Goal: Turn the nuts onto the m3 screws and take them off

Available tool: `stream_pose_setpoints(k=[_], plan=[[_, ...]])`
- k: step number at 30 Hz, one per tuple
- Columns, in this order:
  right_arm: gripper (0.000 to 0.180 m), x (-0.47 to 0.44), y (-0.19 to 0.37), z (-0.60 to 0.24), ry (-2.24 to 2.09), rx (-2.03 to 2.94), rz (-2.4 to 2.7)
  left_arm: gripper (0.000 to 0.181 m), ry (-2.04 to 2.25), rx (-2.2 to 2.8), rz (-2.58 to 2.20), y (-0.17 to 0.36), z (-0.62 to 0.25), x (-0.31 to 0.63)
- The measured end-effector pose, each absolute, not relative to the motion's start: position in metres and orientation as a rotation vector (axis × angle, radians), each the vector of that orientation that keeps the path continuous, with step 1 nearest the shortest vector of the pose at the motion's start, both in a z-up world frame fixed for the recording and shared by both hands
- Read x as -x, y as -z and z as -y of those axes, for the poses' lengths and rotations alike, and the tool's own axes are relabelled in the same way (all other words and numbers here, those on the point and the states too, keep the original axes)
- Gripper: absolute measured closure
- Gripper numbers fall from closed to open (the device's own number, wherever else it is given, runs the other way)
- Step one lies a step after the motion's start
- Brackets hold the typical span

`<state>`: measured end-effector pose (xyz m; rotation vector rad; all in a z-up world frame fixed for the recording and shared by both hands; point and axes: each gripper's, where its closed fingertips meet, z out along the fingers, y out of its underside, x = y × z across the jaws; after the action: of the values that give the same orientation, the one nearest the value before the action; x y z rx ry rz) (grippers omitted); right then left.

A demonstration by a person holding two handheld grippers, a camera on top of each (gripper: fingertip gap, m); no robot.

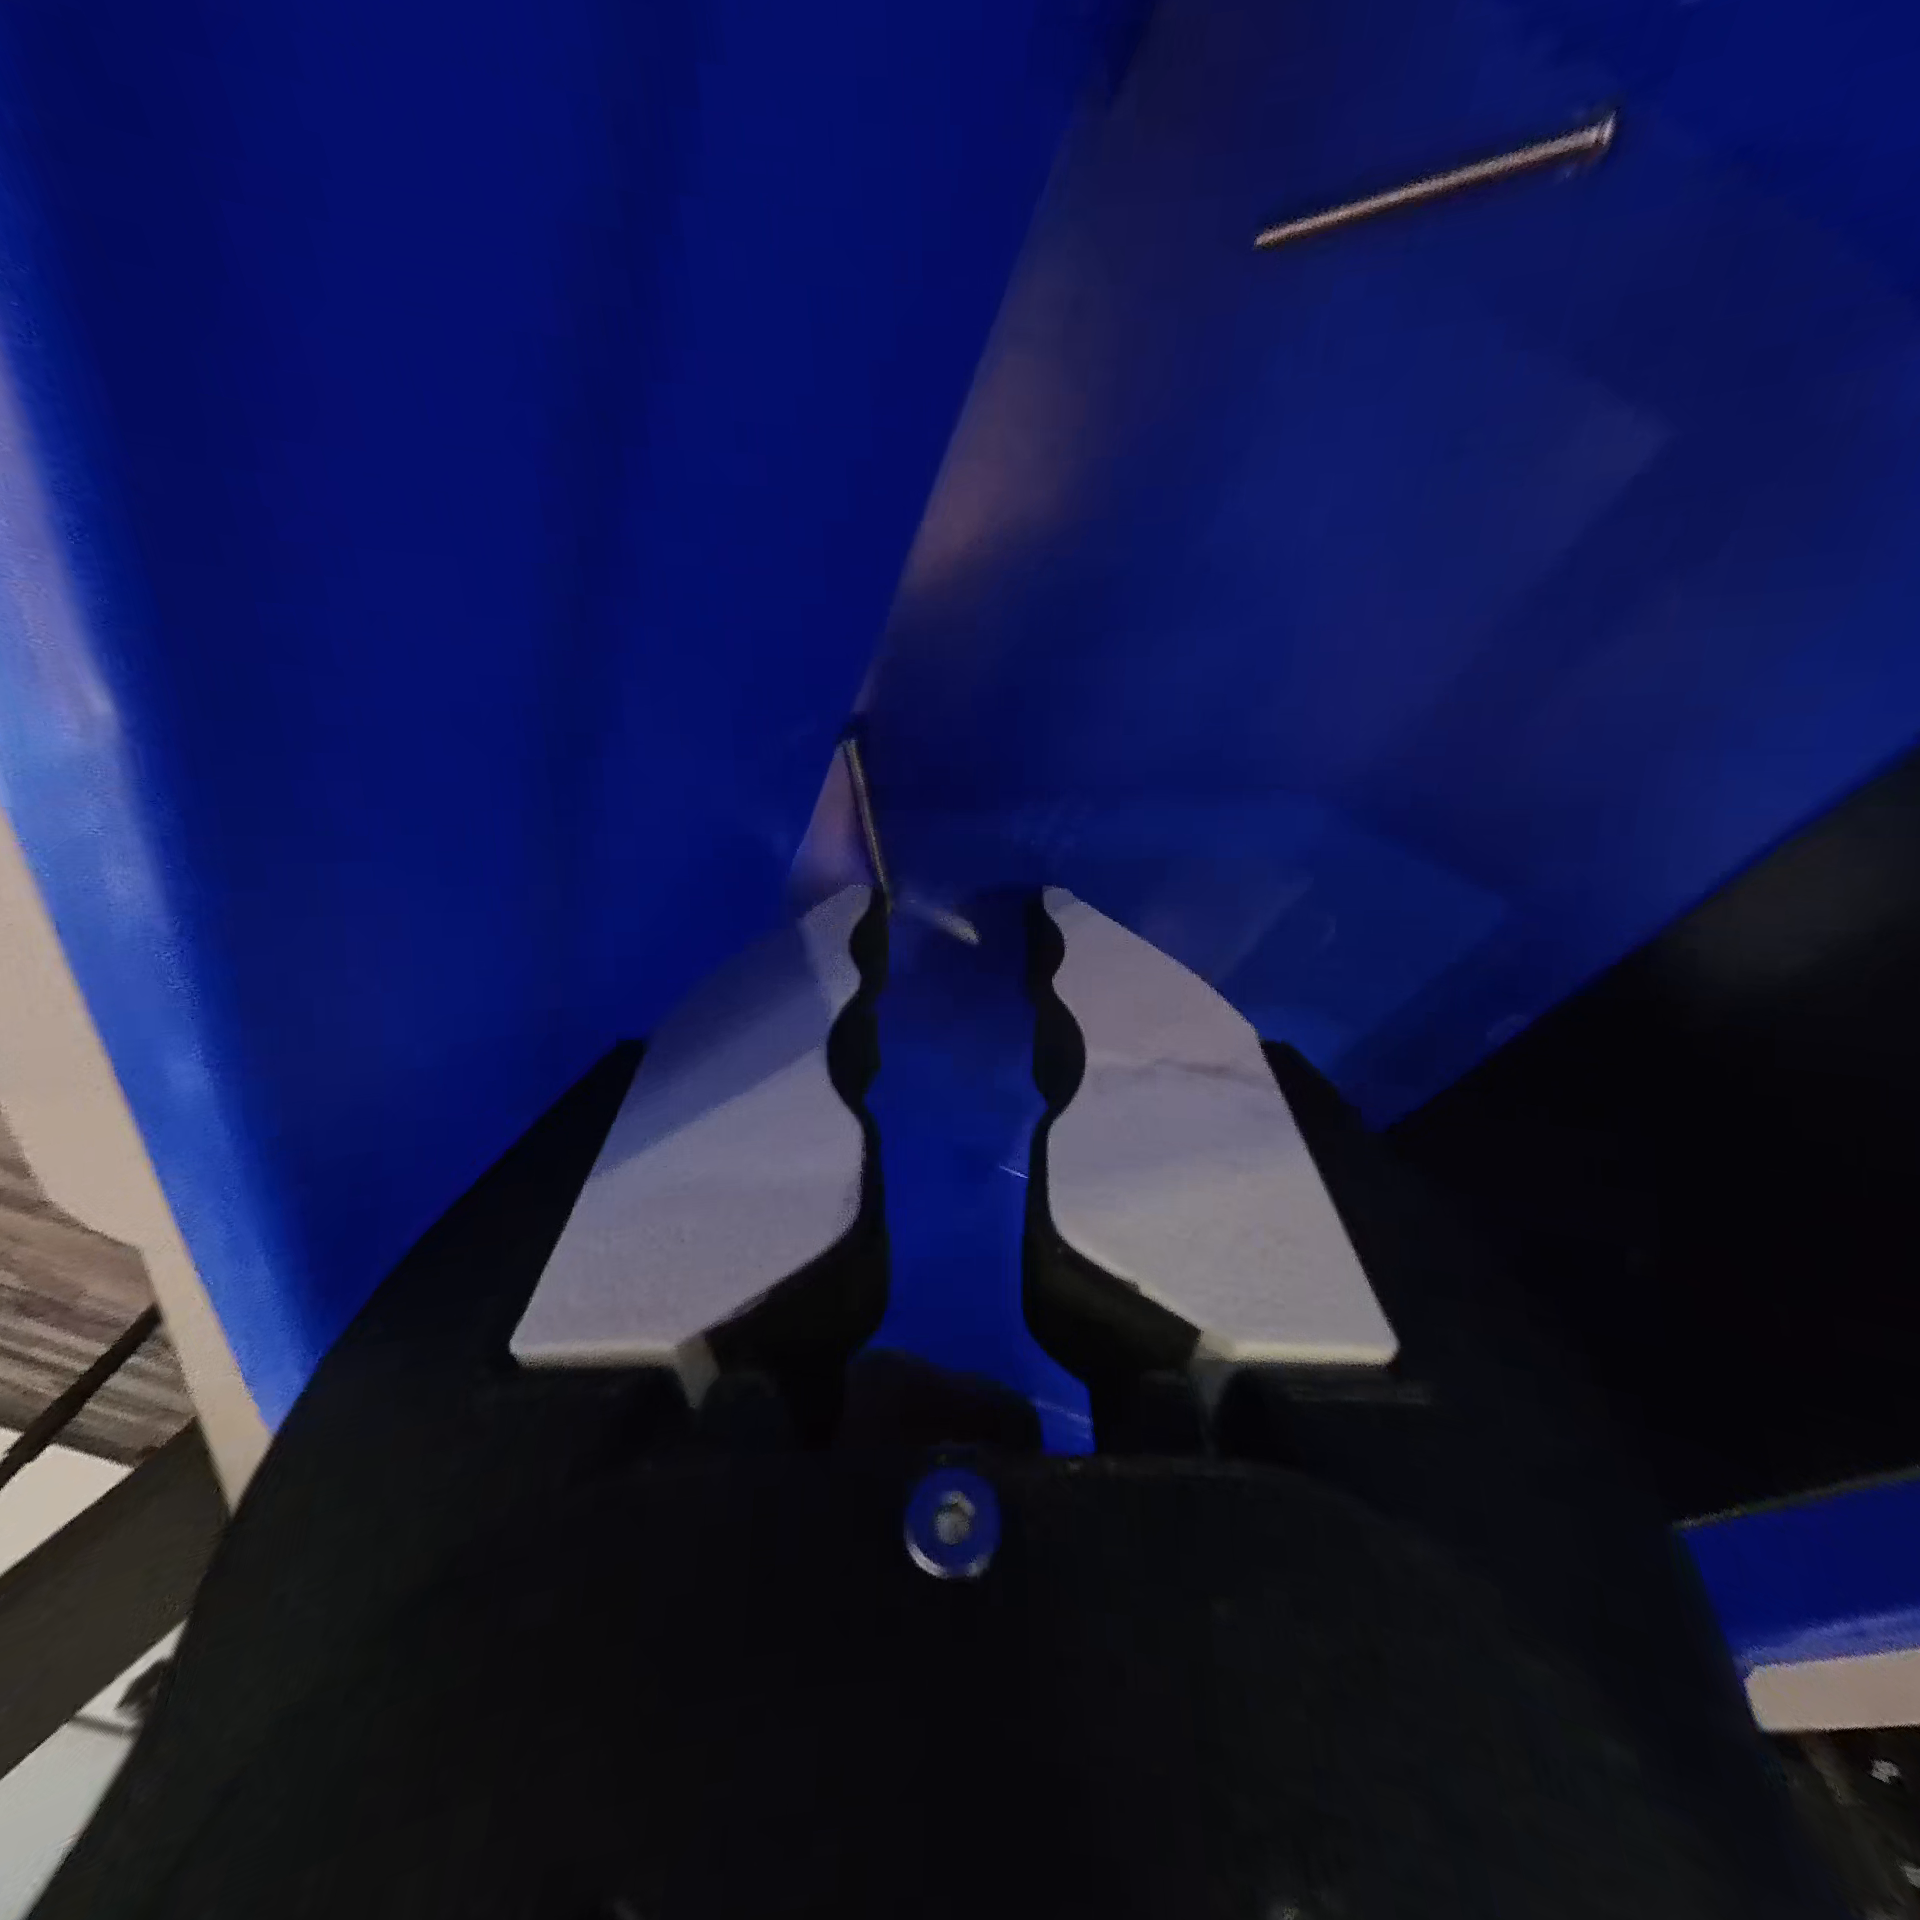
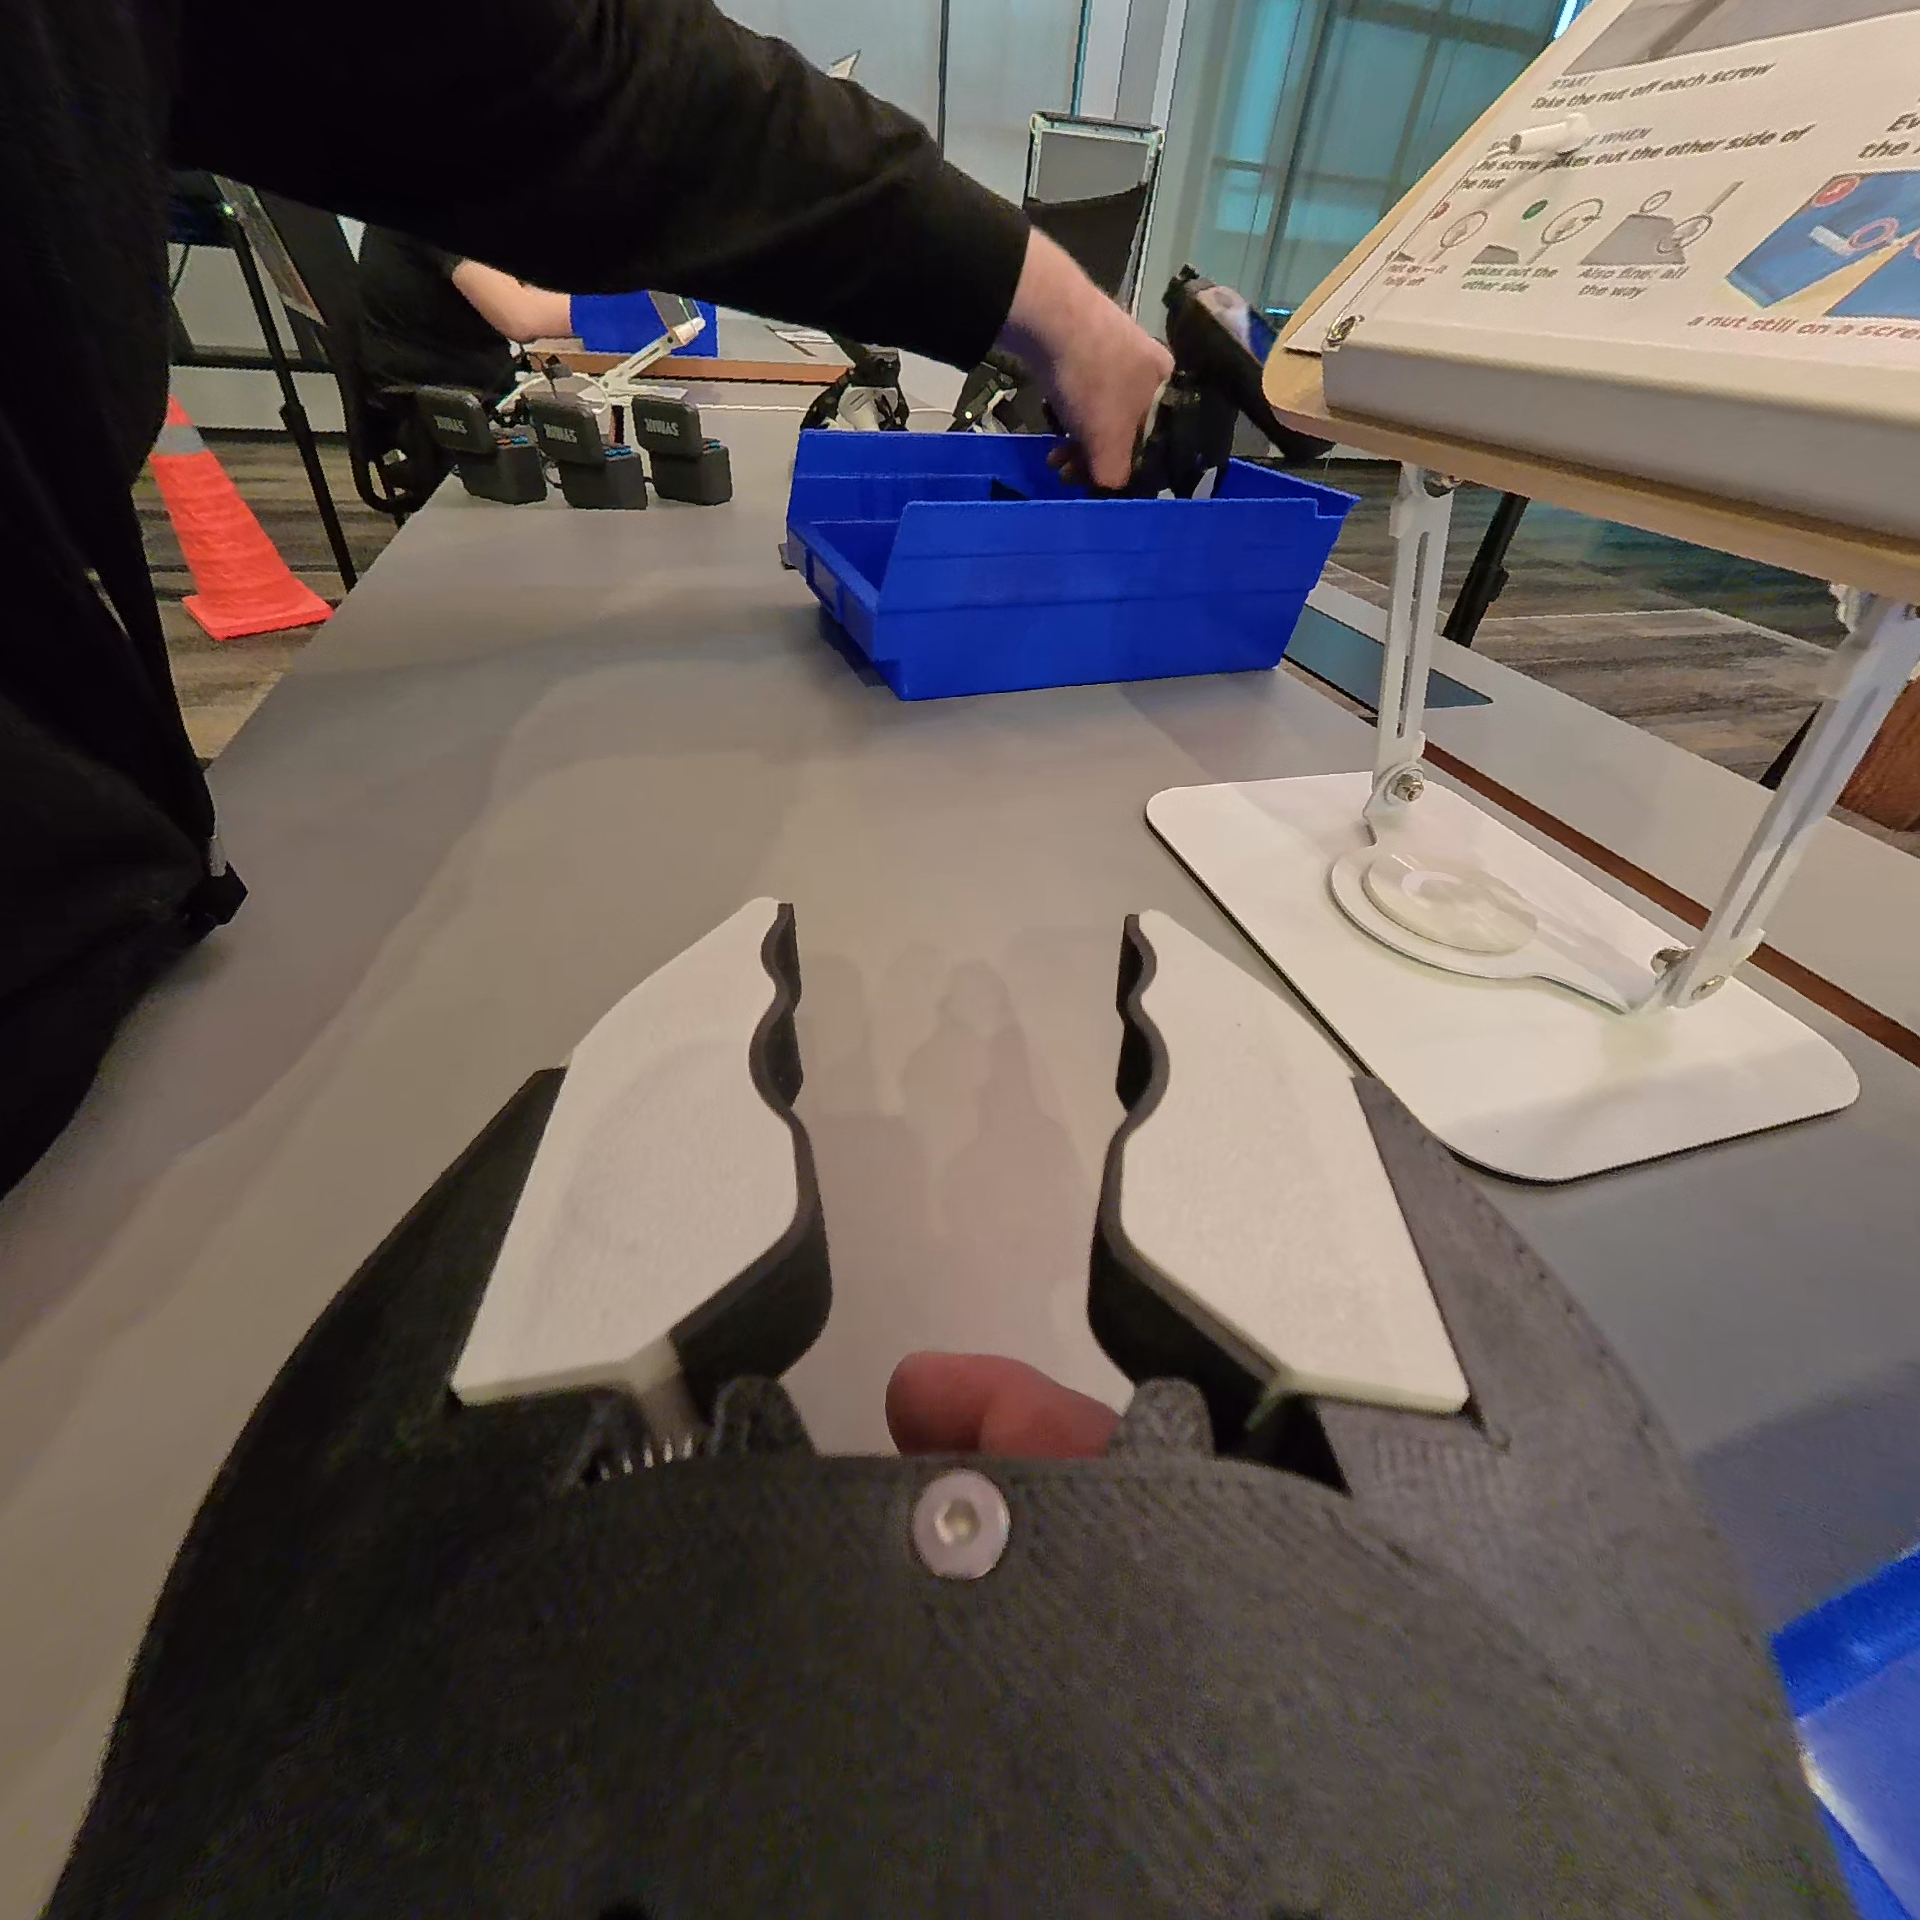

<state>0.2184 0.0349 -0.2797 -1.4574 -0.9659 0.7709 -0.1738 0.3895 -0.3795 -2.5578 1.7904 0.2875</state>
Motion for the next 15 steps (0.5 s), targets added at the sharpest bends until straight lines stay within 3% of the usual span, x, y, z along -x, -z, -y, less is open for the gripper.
stream_pose_setpoints(k=[4, 8, 15], plan=[[0.120, -0.218, 0.280, -0.035, -0.771, 1.457, 0.968, 0.161, -0.223, 2.614, -1.767, 0.381, -0.386, 0.173], [0.120, -0.219, 0.279, -0.034, -0.773, 1.452, 0.967, 0.136, -0.263, 2.637, -1.803, 0.379, -0.380, 0.177], [0.120, -0.218, 0.279, -0.034, -0.776, 1.450, 0.970, 0.117, -0.210, 2.642, -1.834, 0.380, -0.374, 0.174]])
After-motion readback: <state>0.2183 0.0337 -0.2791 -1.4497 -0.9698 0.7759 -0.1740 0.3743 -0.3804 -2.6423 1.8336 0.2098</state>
